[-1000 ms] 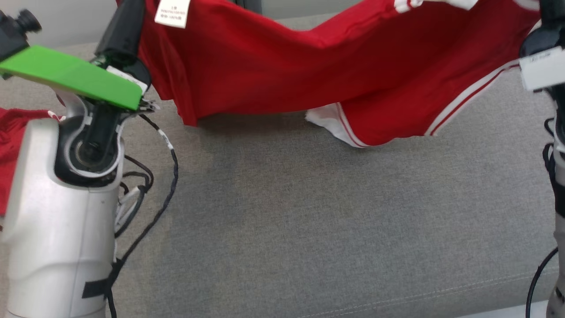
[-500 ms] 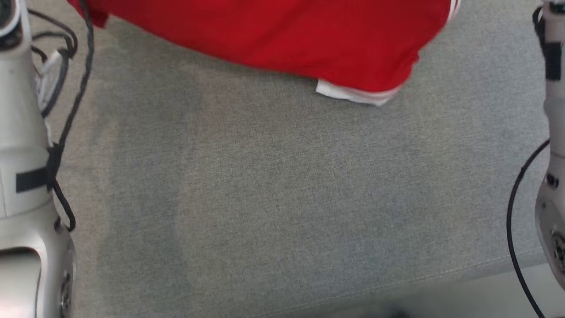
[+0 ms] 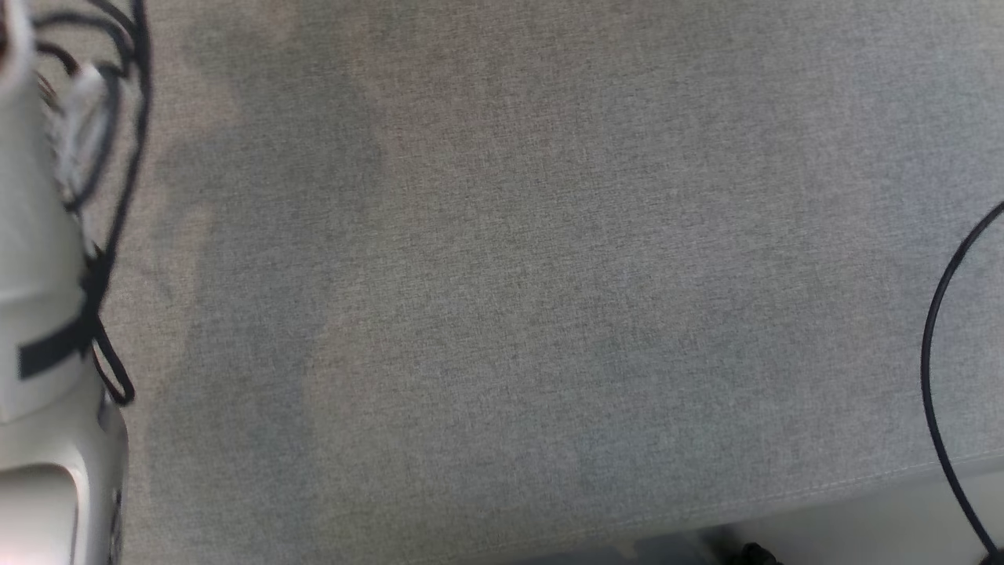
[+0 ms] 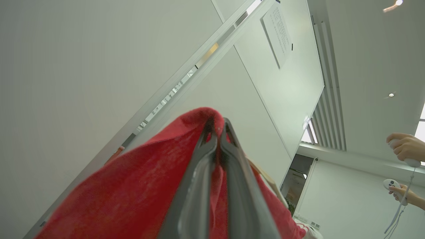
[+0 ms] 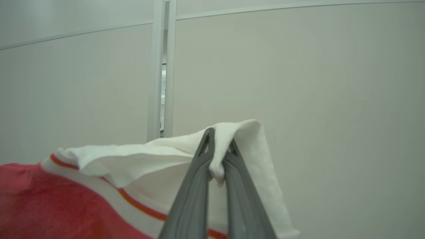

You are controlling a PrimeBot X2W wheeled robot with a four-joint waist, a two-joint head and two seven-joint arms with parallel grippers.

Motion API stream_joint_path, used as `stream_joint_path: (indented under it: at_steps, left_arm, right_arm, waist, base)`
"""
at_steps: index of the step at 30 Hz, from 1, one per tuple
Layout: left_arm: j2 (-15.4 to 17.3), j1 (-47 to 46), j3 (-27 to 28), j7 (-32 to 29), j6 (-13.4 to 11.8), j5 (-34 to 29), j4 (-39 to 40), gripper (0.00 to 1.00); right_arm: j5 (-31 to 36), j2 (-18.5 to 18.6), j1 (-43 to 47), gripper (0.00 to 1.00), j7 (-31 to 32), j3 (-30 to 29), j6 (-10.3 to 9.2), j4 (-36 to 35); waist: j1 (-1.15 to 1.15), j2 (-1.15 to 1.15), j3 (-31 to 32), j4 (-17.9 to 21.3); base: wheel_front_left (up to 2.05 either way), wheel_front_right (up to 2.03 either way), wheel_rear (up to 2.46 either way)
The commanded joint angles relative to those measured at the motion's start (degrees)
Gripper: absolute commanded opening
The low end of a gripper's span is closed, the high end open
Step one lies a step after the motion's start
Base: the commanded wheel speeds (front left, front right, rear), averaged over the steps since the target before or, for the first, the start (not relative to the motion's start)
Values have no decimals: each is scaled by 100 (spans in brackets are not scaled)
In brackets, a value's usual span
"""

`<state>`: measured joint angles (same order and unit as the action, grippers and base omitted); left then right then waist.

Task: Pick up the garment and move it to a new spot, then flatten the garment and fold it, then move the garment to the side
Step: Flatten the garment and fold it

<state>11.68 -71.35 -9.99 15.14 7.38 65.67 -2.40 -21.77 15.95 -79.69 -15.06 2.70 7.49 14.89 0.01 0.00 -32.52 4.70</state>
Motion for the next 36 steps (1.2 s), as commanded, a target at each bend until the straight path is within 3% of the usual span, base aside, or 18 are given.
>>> stream_joint_path:
  at_steps: [1, 6, 10, 19, 27, 36]
  left_arm:
    - [87, 398, -176, -8, 11, -19, -5, 0]
    - [248, 1901, -745, -2, 12, 15, -236, 0]
    - [364, 2976, -1107, -1, 13, 136, -483, 0]
    - [628, 4643, -1289, 0, 13, 470, -864, 0]
    - [880, 5480, -1559, 2, 13, 339, -1465, 0]
    - [1061, 6066, -1845, -43, -98, 239, -1934, 0]
  right_arm:
    - [-44, 125, 354, 0, -13, 162, 1, 129]
    - [-385, 486, 1539, 0, 134, 920, 1, 656]
    - [-838, 627, 2492, 0, 389, 1168, 0, 801]
    - [-1412, 749, 4732, 0, 1570, 701, 0, 438]
    - [-1209, 335, 6586, 0, 3364, -218, -5, -500]
    - [-542, -508, 8015, 0, 5088, -971, -5, -1827]
  waist:
    - [-1, 0, 75, -101]
    - [-1, 0, 278, -202]
    - [-1, 0, 483, -238]
    - [-1, 0, 1240, -435]
    - [-1, 0, 1817, -459]
    - [-1, 0, 2173, -440]
  base:
    - [0, 0, 0]
    - [0, 0, 0]
    - [0, 0, 0]
    - [0, 0, 0]
    - [0, 0, 0]
    - [0, 0, 0]
